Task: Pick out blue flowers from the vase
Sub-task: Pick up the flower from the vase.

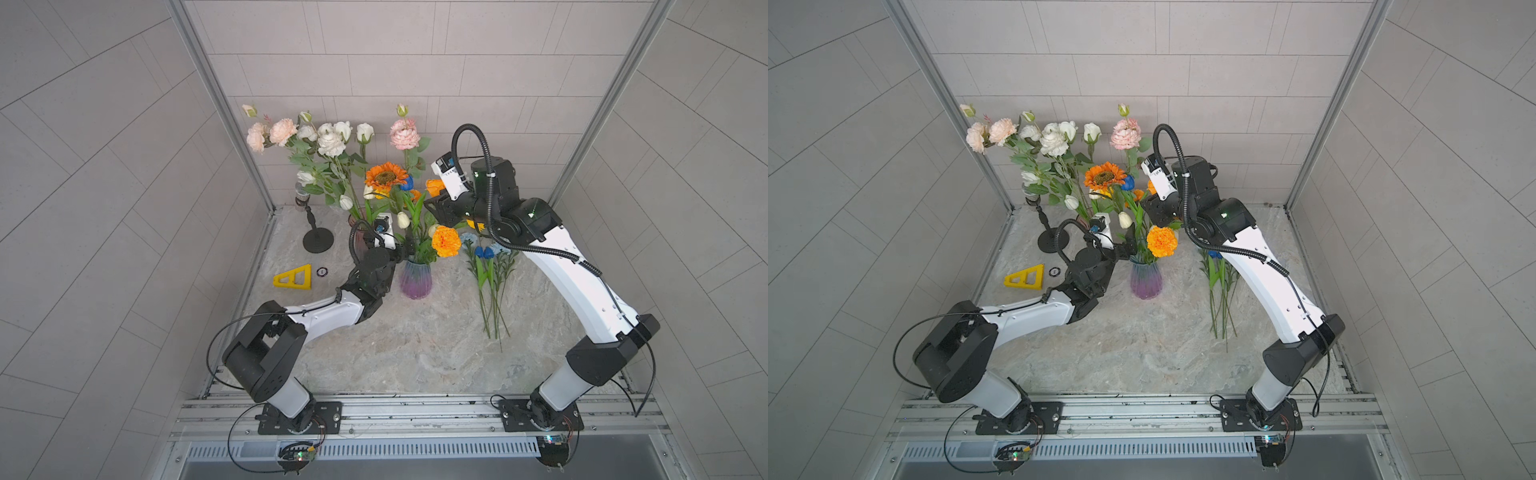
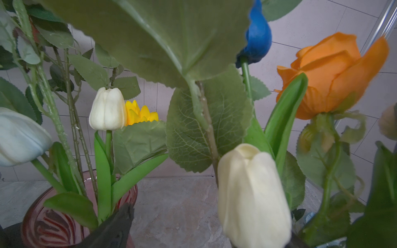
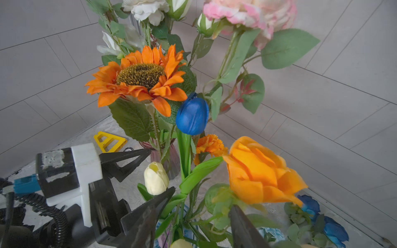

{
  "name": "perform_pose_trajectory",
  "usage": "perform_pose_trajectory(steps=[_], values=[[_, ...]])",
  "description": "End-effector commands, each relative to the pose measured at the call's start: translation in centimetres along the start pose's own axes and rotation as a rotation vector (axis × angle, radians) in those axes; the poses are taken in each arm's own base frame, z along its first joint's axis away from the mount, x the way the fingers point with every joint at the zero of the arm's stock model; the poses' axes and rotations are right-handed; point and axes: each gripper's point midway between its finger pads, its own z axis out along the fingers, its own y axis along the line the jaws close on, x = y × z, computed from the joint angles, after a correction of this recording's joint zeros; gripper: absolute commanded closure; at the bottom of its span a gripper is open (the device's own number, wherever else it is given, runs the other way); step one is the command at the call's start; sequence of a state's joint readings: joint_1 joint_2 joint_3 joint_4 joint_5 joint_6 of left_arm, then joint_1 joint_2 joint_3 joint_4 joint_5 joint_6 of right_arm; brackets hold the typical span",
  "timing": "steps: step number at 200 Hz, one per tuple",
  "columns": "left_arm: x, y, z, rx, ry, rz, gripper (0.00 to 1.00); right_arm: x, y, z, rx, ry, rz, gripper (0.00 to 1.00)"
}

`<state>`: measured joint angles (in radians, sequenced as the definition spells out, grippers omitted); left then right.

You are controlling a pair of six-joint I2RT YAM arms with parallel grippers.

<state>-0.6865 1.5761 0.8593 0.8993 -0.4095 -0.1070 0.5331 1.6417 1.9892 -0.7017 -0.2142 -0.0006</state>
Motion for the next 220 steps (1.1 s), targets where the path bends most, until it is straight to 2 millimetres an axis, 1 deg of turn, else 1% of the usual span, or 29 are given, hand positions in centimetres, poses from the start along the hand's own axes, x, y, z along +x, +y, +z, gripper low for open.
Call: perform_pose_trajectory(steps=[1, 16, 37, 56, 76, 124, 159, 176, 220], values=[[-1.1, 0.6, -0.1, -0.022, -0.019, -0.026, 0.08, -1.1, 1.4, 0.3, -0.065, -0.033, -0.030, 0.45], [-1.1, 0.7, -0.2, -0.022, -0.020, -0.027, 0.08, -1.0, 1.4, 1.0, -0.068, -0.027, -0.025, 0.47], [-1.1, 0.8, -0.3, -0.023, -0.019, -0.026, 0.09, -0.9, 1.9, 1.9, -0.097, -0.026, -0.025, 0.48], [-1.1, 0.8, -0.4, -0.022, -0.017, -0.024, 0.08, -0.7, 2.1, 3.2, -0.104, -0.018, -0.023, 0.49], [-1.0, 0.9, -0.4, -0.021, -0.014, -0.020, 0.08, -0.4, 1.6, 4.5, -0.079, -0.006, -0.023, 0.50], [-1.0, 1.1, -0.7, -0.016, -0.011, -0.017, 0.08, -0.3, 0.3, 6.6, -0.014, 0.000, -0.034, 0.51], [-1.1, 1.2, -1.0, -0.013, -0.012, -0.012, 0.08, -0.9, -0.3, 7.2, 0.021, -0.025, -0.028, 0.54], [-1.1, 1.1, -1.1, -0.011, -0.010, -0.007, 0.08, -0.8, -0.6, 7.7, 0.034, -0.021, -0.028, 0.55], [-1.3, 1.2, -1.2, -0.010, -0.011, -0.004, 0.08, -0.9, -0.8, 8.4, 0.046, -0.035, -0.017, 0.62]])
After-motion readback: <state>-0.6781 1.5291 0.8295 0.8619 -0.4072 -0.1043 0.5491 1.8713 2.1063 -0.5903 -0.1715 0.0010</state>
